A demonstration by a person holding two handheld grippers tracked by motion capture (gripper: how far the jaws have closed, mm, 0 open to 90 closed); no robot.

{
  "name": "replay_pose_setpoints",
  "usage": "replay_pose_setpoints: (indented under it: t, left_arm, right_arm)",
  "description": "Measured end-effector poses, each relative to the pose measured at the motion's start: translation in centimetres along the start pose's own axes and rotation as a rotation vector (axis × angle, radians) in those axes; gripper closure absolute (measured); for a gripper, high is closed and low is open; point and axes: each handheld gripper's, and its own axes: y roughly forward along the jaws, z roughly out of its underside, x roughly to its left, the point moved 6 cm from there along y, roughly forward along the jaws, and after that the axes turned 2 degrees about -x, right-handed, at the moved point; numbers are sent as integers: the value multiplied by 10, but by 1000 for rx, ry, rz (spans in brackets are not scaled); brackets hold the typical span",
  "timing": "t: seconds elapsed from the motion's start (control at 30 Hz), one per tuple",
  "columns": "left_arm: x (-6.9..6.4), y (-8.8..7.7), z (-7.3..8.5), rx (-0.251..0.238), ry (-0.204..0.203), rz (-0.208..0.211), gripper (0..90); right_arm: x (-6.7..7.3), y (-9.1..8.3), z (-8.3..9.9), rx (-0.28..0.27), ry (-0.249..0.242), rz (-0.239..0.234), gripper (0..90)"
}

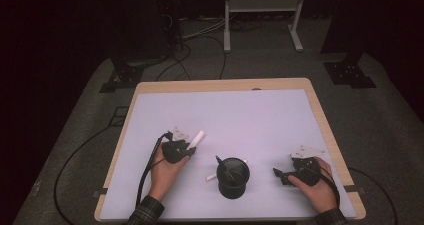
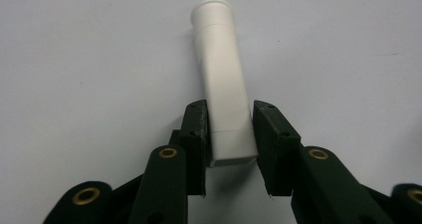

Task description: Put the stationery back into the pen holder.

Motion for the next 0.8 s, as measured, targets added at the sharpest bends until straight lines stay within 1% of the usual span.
replay_pose_setpoints:
  t: [0.1, 0.27, 0.33, 0.47, 0.53, 0.63, 0.67, 0.7, 0.8]
  left_arm:
    - [2, 0, 1, -10, -14, 13, 705]
    - [2, 0, 1, -11, -8, 11, 708]
    - [2, 0, 1, -16, -17, 18, 709]
    - [4, -1, 0, -19, -21, 30, 710]
    - [3, -2, -1, -20, -33, 39, 711]
    - [4, -5, -2, -18, -36, 51, 711]
    - [4, -5, -2, -23, -41, 52, 711]
    - [4, -6, -2, -25, -37, 51, 711]
    - [5, -9, -3, -31, -46, 64, 711]
  right_arm:
    - [0, 0, 0, 0, 0, 0, 124]
    - [0, 0, 0, -1, 1, -1, 124]
    - [0, 0, 0, -1, 1, -1, 124]
    - [0, 0, 0, -1, 1, -2, 124]
    - [0, 0, 0, -1, 1, -1, 124]
    - [0, 0, 0, -1, 1, -2, 124]
    - [0, 0, 0, -1, 1, -2, 124]
    - [0, 0, 0, -1, 1, -2, 124]
    - [0, 0, 0, -1, 1, -2, 124]
